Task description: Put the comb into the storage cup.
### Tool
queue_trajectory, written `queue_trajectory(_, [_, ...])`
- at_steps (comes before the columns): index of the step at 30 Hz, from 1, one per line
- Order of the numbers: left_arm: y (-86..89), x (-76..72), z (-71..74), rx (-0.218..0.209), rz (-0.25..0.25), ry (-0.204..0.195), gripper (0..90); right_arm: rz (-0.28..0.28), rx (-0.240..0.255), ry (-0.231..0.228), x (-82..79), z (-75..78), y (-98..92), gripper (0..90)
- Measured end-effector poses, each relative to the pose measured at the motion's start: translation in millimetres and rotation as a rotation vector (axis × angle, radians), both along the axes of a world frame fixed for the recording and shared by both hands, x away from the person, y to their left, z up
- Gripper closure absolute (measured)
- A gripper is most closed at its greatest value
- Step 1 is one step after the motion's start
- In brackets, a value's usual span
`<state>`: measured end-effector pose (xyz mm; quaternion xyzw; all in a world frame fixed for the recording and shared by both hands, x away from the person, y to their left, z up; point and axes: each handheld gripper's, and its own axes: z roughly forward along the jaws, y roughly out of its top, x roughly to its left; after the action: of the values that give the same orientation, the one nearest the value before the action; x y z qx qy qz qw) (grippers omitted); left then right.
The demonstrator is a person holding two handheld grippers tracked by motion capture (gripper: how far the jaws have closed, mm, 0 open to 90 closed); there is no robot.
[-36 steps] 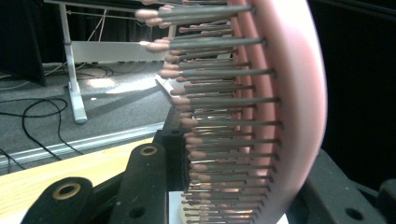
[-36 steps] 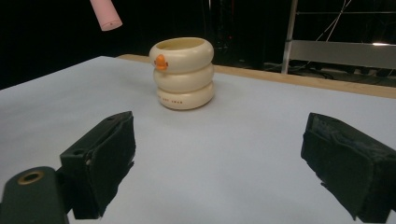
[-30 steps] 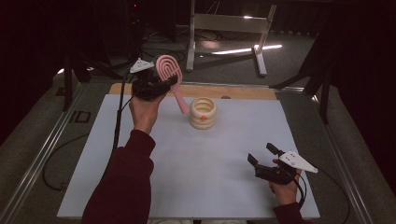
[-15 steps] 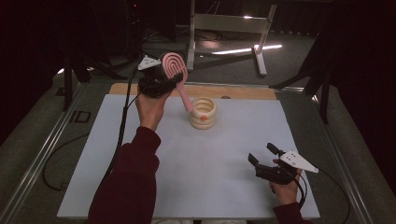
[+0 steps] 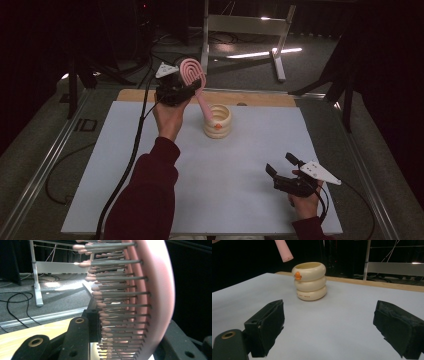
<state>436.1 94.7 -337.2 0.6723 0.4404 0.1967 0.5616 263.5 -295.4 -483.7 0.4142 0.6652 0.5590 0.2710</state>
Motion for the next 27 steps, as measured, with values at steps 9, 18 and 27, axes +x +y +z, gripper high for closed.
queue_trajectory(9, [-2.3, 1.9, -3.0, -0.009, 0.029, -0.011, 64.1, -0.002, 0.003, 0.003, 0.4, -0.3, -1.1, 9.8])
queue_trajectory(18, [-6.5, 4.5, -6.5, -0.013, 0.042, -0.015, 64.1, -0.002, 0.005, 0.000, 0.6, -0.3, -2.2, 9.8])
queue_trajectory(27, [-8.5, 7.7, -9.5, -0.018, 0.052, -0.012, 64.1, -0.003, 0.008, 0.002, 0.9, -0.6, -2.8, 9.8])
